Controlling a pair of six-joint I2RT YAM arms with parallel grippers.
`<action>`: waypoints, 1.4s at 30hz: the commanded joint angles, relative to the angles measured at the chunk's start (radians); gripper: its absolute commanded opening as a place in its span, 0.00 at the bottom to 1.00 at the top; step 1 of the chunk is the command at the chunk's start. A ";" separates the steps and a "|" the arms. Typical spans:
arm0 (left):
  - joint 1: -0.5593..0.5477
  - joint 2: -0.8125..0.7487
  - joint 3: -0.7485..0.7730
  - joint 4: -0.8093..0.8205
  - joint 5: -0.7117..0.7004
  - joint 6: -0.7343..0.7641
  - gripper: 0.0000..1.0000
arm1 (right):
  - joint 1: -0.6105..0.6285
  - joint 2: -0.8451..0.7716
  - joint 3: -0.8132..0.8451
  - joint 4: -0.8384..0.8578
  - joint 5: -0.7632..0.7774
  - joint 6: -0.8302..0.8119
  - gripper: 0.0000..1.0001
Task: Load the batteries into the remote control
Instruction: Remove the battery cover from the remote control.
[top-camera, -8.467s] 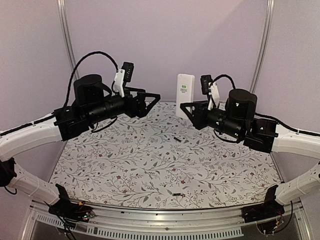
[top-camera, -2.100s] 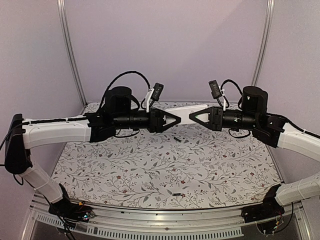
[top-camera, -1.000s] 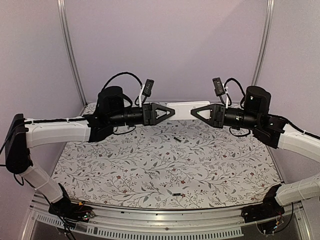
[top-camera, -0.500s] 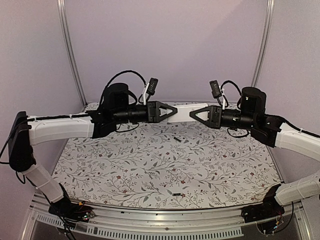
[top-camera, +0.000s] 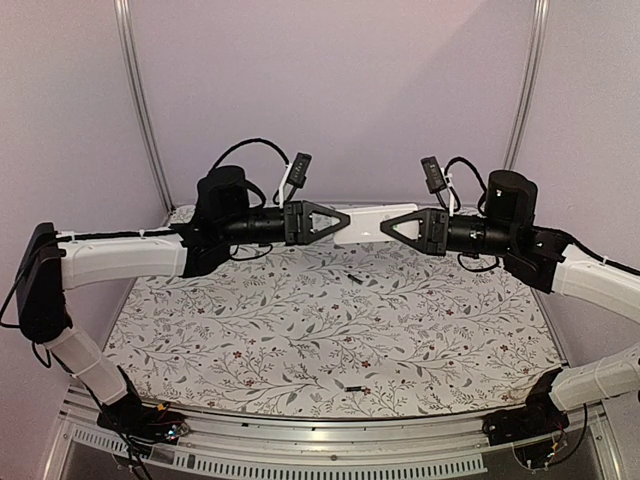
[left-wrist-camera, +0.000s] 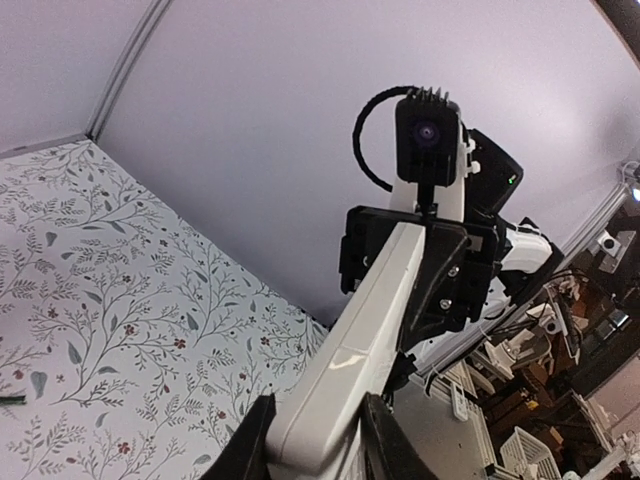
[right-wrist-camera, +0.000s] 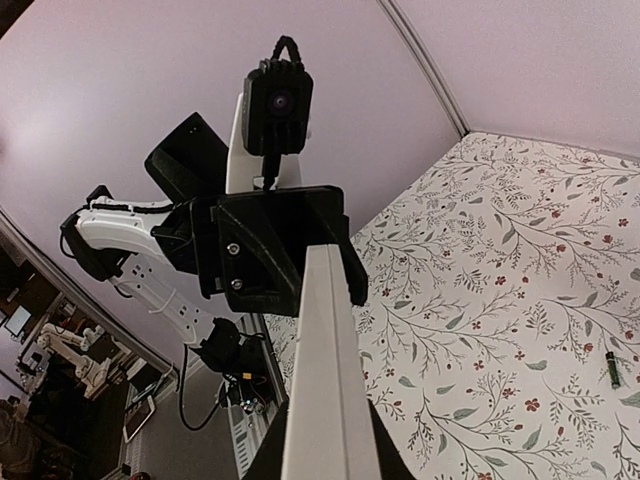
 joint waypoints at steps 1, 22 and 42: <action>0.033 0.033 -0.044 0.110 0.080 -0.053 0.09 | -0.001 -0.044 0.024 0.091 -0.134 0.016 0.00; 0.008 0.020 -0.023 -0.019 -0.019 0.005 0.47 | -0.005 -0.020 0.026 0.063 -0.053 0.032 0.00; 0.038 0.008 -0.021 -0.046 0.017 0.019 0.36 | -0.028 -0.029 0.030 0.059 -0.109 0.038 0.00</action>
